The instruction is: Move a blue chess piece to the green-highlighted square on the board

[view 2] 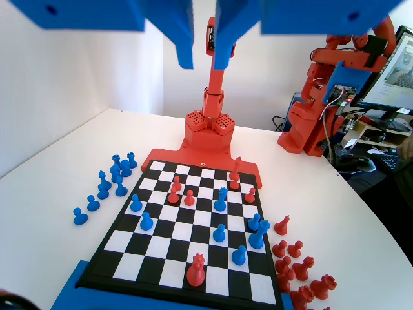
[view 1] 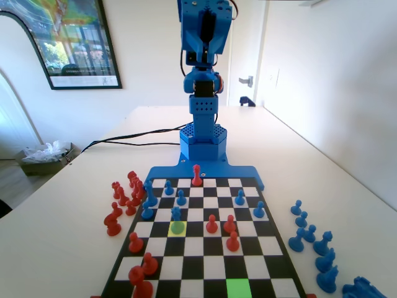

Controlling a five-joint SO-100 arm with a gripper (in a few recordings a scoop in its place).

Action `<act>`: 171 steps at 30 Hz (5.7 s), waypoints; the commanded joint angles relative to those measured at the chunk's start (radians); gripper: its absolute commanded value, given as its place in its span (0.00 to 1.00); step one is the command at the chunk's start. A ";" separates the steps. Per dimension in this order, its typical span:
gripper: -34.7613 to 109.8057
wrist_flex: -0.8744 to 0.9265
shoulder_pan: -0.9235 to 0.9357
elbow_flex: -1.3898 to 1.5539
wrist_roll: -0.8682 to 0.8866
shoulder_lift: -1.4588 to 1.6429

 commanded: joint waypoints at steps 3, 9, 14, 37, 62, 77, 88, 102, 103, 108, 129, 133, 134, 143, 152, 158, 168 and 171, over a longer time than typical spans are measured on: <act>0.28 -0.015 0.005 0.008 0.005 0.020; 0.28 -0.015 0.005 0.008 0.005 0.020; 0.28 -0.015 0.005 0.008 0.005 0.020; 0.25 -0.014 0.000 0.008 0.014 0.020; 0.25 -0.150 0.054 -0.431 0.150 -0.752; 0.27 -0.161 0.166 -0.436 0.089 -1.118; 0.31 -0.391 0.190 -0.259 0.126 -1.170; 0.31 -0.523 0.222 -0.270 0.103 -1.391; 0.31 -0.537 0.222 -0.270 0.103 -1.402; 0.31 -0.554 0.209 -0.275 0.104 -1.468; 0.31 -0.630 0.172 -0.281 0.137 -1.565; 0.31 -0.643 0.173 -0.281 0.138 -1.583; 0.31 -0.649 0.175 -0.279 0.137 -1.588; 0.32 -0.666 0.187 -0.282 0.127 -1.605; 0.32 -0.675 0.187 -0.298 0.129 -1.631; 0.32 -0.699 0.199 -0.296 0.121 -1.652; 0.32 -0.729 0.207 -0.299 0.117 -1.677; 0.32 -0.732 0.199 -0.302 0.120 -1.678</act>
